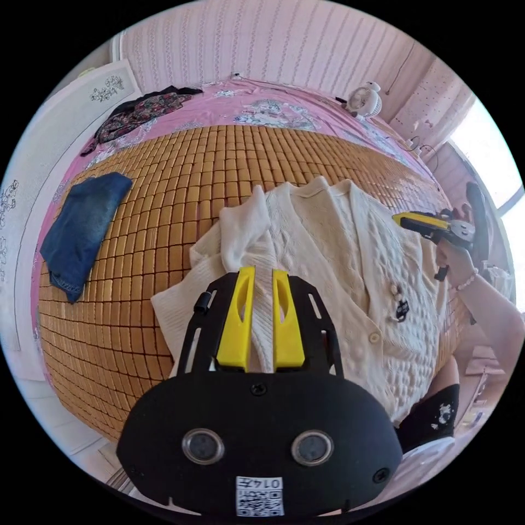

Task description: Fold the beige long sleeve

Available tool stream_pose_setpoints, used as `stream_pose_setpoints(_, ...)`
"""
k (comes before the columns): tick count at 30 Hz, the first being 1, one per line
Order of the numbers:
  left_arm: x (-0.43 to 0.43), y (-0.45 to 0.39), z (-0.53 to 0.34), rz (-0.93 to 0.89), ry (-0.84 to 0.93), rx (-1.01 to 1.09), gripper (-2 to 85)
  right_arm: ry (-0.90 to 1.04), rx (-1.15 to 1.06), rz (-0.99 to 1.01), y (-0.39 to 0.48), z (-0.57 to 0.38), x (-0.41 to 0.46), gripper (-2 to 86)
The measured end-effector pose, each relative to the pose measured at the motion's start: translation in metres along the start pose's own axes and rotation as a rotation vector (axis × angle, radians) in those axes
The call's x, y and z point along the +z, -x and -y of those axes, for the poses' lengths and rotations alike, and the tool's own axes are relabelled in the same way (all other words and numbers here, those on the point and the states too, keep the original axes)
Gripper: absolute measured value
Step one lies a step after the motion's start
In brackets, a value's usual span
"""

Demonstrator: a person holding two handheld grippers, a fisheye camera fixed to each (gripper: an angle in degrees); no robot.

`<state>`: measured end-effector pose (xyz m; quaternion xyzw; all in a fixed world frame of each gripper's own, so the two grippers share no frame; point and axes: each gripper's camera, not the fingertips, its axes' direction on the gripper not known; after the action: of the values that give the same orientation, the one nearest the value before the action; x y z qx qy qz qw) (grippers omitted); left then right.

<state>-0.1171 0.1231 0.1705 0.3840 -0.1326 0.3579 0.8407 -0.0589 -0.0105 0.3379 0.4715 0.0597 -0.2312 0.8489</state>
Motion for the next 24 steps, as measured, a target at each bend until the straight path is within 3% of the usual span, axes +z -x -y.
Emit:
stream_pose_setpoints(3,0.025,-0.002,0.006,0.177,0.02,0.058,-0.6,0.109,0.002,-0.145,-0.001,0.017,0.039,-0.8)
stream_pose_setpoints(5,0.028,0.008,0.005,0.234,-0.013,0.023,-0.8,0.054,0.028,-0.126,-0.009,0.019,0.039,-0.9)
stream_pose_setpoints(11,0.032,0.036,0.014,0.244,-0.022,-0.017,-1.0,0.02,0.114,-0.19,-0.007,0.011,0.037,-0.6)
stream_pose_setpoints(15,0.02,0.064,0.006,0.04,-0.061,-0.174,-1.0,-0.04,0.18,-0.071,-0.024,-0.017,0.013,-0.3)
stream_pose_setpoints(16,0.013,0.069,0.001,0.006,-0.094,-0.205,-1.0,-0.133,0.186,-0.083,-0.031,-0.038,-0.008,-0.2)
stream_pose_setpoints(18,-0.026,0.07,-0.028,-0.094,-0.283,-0.215,-1.0,-0.234,0.187,-0.154,-0.048,-0.075,-0.038,0.3)
stream_pose_setpoints(22,-0.056,0.039,-0.072,-0.137,-0.294,-0.108,-1.0,-0.161,0.353,-0.517,-0.124,-0.165,-0.075,9.2)
stream_pose_setpoints(24,-0.048,0.008,-0.101,-0.222,-0.219,-0.053,-1.0,-0.153,0.475,-0.411,-0.162,-0.202,-0.085,12.6)
